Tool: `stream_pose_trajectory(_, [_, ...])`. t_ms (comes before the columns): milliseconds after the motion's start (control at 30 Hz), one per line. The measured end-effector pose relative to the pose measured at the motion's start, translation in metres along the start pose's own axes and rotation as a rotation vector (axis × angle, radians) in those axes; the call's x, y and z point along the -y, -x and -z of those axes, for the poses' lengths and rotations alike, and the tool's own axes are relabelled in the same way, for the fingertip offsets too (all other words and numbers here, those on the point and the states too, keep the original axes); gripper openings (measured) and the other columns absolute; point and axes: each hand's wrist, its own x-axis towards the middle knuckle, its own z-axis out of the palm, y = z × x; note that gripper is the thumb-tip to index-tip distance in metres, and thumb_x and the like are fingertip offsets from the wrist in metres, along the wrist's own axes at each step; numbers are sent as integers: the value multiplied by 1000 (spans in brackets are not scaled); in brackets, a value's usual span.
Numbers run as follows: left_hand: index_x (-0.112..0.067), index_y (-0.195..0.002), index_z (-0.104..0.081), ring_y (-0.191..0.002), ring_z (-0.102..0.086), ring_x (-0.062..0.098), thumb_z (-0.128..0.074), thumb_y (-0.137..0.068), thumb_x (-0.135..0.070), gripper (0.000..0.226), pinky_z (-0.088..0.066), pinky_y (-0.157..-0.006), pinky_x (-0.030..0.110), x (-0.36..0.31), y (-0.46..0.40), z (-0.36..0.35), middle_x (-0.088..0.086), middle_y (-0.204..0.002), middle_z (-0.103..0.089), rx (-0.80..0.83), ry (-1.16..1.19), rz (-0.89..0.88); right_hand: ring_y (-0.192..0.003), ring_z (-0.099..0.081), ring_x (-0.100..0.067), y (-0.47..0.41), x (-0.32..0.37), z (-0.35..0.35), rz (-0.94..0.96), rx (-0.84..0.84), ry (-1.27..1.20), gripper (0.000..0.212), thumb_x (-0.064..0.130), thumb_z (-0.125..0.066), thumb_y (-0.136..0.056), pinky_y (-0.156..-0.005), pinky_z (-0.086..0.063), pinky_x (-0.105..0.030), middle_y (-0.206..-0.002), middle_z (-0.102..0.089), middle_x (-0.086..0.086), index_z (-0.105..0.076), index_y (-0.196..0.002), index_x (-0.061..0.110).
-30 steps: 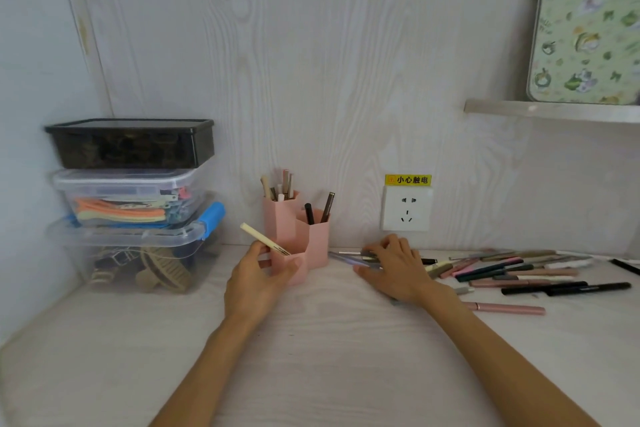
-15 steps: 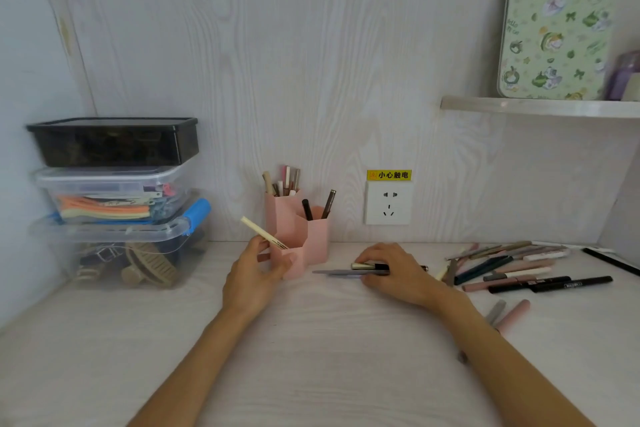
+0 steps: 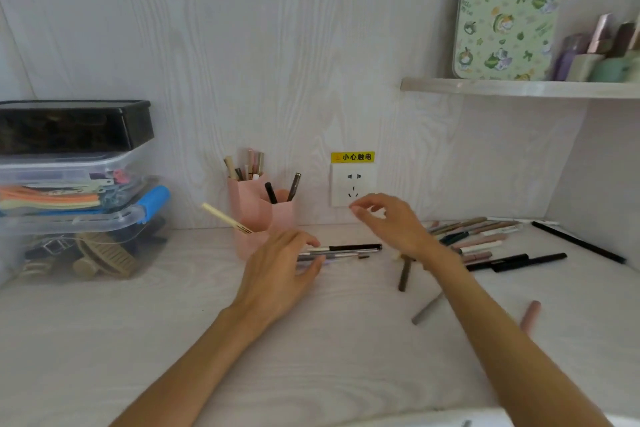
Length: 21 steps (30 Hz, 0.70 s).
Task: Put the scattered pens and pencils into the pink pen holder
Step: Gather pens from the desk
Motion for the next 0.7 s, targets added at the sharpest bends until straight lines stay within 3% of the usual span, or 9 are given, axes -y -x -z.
stream_pose_trajectory(67, [-28, -104, -62, -103, -53, 8, -61, -87, -36, 19, -42, -74, 20, -9, -3, -3, -13, -107, -62, 10, -11, -22, -107, -52, -19, 18, -16, 45, -242, 112, 254, 27, 44, -50, -90, -88, -40, -30, -122, -59, -3, -60, -110, 27])
stream_pose_trajectory(133, [-30, -104, -62, -103, -52, 9, -60, -87, -36, 17, -42, -76, 24, -26, -6, -7, -14, -108, -61, 21, 46, -66, -130, -36, -32, 55, -33, 83, -577, 194, 598, 51, 47, -47, -90, -104, -35, -39, -141, -41, -13, -44, -131, 16])
stream_pose_trajectory(200, [-35, -100, -60, -97, -50, 5, -58, -86, -44, 16, -39, -70, 23, -48, -5, -13, -21, -100, -57, 65, 151, -90, -136, -28, -35, 93, -41, 99, -819, 177, 717, 70, 51, -46, -90, -108, -31, -42, -148, -30, -17, -27, -141, 7])
stream_pose_trajectory(267, [-39, -101, -57, -89, -49, 3, -56, -81, -58, 27, -35, -64, 22, -75, -3, -26, -24, -95, -54, 208, 197, -99, -132, -38, -33, 128, -41, 106, -941, 190, 712, 80, 56, -45, -89, -105, -34, -39, -146, -35, -16, -18, -143, 3])
stream_pose_trajectory(367, [-34, -111, -55, -94, -47, 8, -52, -79, -66, 45, -35, -68, 27, -109, 0, -48, -13, -107, -55, 443, 89, -96, -118, -52, -30, 159, -36, 109, -975, 247, 679, 65, 46, -42, -93, -89, -42, -35, -135, -48, -14, -22, -139, 5])
stream_pose_trajectory(433, [-30, -111, -58, -99, -49, 13, -51, -84, -58, 40, -36, -69, 27, -120, 1, -58, -6, -115, -56, 399, 51, -91, -104, -55, -27, 164, -32, 106, -924, 251, 665, 49, 29, -41, -94, -78, -41, -32, -126, -52, -14, -27, -135, 6])
stream_pose_trajectory(500, [-29, -106, -62, -94, -53, 14, -53, -88, -50, 30, -37, -65, 25, -126, 3, -64, -4, -114, -60, 318, 79, -56, -99, -52, -28, 163, -28, 99, -858, 233, 657, 42, 16, -39, -92, -75, -40, -32, -123, -52, -15, -31, -132, 5])
stream_pose_trajectory(600, [-31, -98, -66, -80, -56, 11, -56, -87, -45, 21, -37, -60, 24, -131, 6, -66, -7, -98, -66, 272, 117, 29, -114, -49, -33, 155, -23, 87, -769, 154, 599, 35, 11, -39, -91, -83, -40, -35, -126, -50, -18, -39, -126, 4])
stream_pose_trajectory(700, [-29, -91, -67, -80, -60, 12, -58, -86, -45, 18, -37, -61, 25, -132, 10, -63, -10, -88, -66, 246, 95, 57, -110, -51, -36, 148, -28, 77, -699, 31, 445, 16, 12, -44, -87, -79, -38, -32, -115, -55, -17, -49, -102, 9])
